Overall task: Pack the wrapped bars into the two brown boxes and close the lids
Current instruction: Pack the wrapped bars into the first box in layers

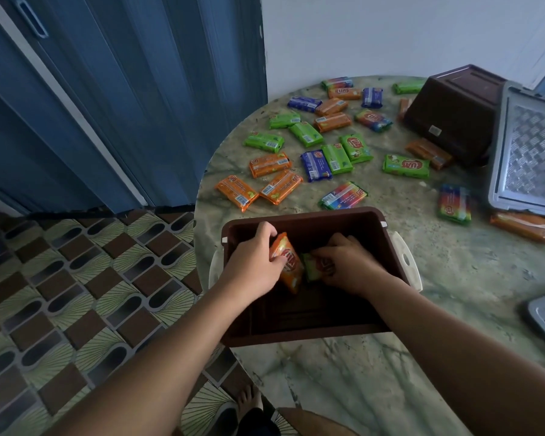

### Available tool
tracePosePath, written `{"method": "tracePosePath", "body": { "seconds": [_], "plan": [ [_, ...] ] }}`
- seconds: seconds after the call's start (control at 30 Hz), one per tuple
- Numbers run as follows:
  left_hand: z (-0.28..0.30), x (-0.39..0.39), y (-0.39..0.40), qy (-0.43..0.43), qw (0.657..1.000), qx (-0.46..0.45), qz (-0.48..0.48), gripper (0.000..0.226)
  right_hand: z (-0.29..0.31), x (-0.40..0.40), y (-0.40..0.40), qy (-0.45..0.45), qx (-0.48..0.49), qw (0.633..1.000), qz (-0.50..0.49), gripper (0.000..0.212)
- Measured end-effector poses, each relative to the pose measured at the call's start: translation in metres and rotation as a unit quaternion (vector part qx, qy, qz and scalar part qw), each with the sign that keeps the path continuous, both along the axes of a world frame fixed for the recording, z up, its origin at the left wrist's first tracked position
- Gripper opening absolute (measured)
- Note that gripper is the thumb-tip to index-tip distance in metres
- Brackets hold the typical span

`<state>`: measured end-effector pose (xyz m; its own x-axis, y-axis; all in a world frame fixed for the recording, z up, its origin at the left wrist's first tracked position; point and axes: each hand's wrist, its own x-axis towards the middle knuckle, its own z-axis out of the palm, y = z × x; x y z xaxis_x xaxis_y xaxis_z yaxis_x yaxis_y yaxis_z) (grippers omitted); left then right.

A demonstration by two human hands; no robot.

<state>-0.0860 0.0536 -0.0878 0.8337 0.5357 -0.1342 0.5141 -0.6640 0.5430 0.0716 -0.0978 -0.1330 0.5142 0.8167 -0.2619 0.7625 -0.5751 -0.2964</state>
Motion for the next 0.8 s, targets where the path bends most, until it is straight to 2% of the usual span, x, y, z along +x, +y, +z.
{"method": "tracePosePath", "body": {
  "seconds": [0.1, 0.23, 0.33, 0.4, 0.5, 0.67, 0.8],
  "plan": [
    [-0.004, -0.006, -0.006, 0.065, 0.989, 0.125, -0.044, 0.043, 0.0, 0.0, 0.0, 0.002, -0.002, 1.0, 0.0, 0.061],
    [-0.003, -0.003, -0.02, 0.186, 0.957, 0.216, -0.055, 0.053, 0.001, 0.001, 0.0, -0.004, -0.004, 1.0, 0.003, 0.062],
    [0.0, 0.005, -0.021, 0.188, 0.924, 0.307, -0.129, 0.062, 0.001, 0.001, -0.001, -0.008, 0.007, 1.0, -0.005, 0.062],
    [-0.006, 0.011, -0.014, 0.18, 0.931, 0.258, -0.187, 0.053, 0.0, 0.001, -0.001, -0.009, 0.022, 1.0, -0.011, 0.06],
    [-0.017, 0.012, -0.006, 0.177, 0.95, 0.172, -0.193, 0.043, -0.002, 0.001, 0.0, -0.012, 0.019, 1.0, -0.01, 0.058],
    [-0.035, 0.009, -0.006, 0.115, 0.961, 0.208, -0.138, 0.032, -0.002, 0.001, -0.001, -0.014, 0.015, 1.0, -0.011, 0.058],
    [-0.042, 0.013, -0.005, 0.1, 0.959, 0.225, -0.142, 0.023, -0.001, 0.002, 0.0, -0.011, 0.019, 1.0, 0.001, 0.053]
  ]
}}
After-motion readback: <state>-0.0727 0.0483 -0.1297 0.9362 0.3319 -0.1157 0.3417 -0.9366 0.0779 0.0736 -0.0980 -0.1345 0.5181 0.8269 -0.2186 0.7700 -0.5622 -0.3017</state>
